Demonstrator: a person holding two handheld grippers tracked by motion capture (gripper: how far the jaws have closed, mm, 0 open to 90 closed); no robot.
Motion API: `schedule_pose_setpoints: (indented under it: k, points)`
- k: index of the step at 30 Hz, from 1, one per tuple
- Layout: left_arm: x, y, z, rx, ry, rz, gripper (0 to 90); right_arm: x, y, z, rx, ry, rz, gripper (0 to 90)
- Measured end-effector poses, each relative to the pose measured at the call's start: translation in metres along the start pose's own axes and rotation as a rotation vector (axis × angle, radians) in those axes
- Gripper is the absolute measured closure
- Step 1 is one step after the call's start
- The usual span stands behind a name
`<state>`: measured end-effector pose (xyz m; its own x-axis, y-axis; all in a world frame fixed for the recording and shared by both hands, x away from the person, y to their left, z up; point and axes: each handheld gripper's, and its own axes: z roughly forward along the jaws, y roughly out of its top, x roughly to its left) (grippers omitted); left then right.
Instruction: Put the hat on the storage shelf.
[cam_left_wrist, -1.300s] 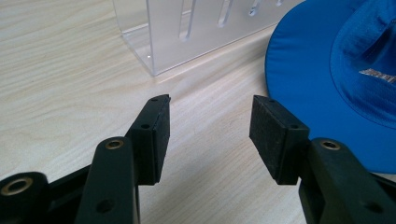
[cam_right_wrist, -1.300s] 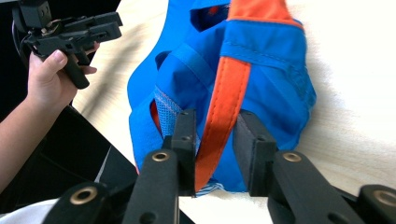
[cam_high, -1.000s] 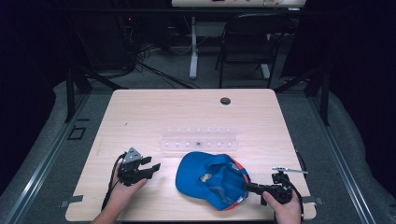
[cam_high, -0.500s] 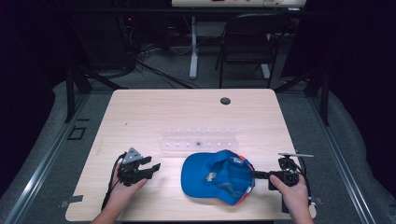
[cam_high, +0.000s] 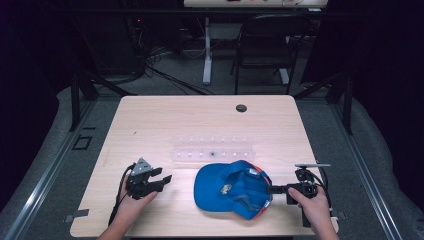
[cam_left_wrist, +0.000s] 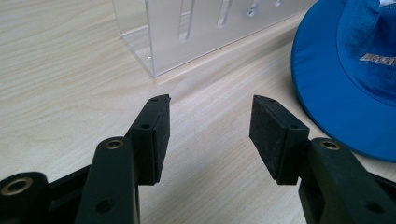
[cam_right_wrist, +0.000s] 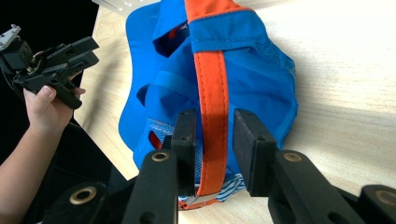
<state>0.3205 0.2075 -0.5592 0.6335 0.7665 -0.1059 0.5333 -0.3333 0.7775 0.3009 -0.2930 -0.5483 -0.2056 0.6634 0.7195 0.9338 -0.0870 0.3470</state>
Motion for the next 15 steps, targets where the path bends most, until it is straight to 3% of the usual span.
schedule_pose_setpoints:
  k: [4,10,15]
  points:
    - [0.0,0.0,0.0,0.001,0.001,0.003,48.7,-0.001,0.001,0.001,0.03,0.012,-0.009,72.2]
    - [0.0,0.0,0.001,0.004,-0.002,0.001,48.7,0.002,0.005,0.002,0.009,0.014,-0.007,76.3]
    - [-0.001,0.0,0.001,0.004,0.001,0.003,48.7,0.005,0.011,0.002,0.026,0.003,-0.017,77.1]
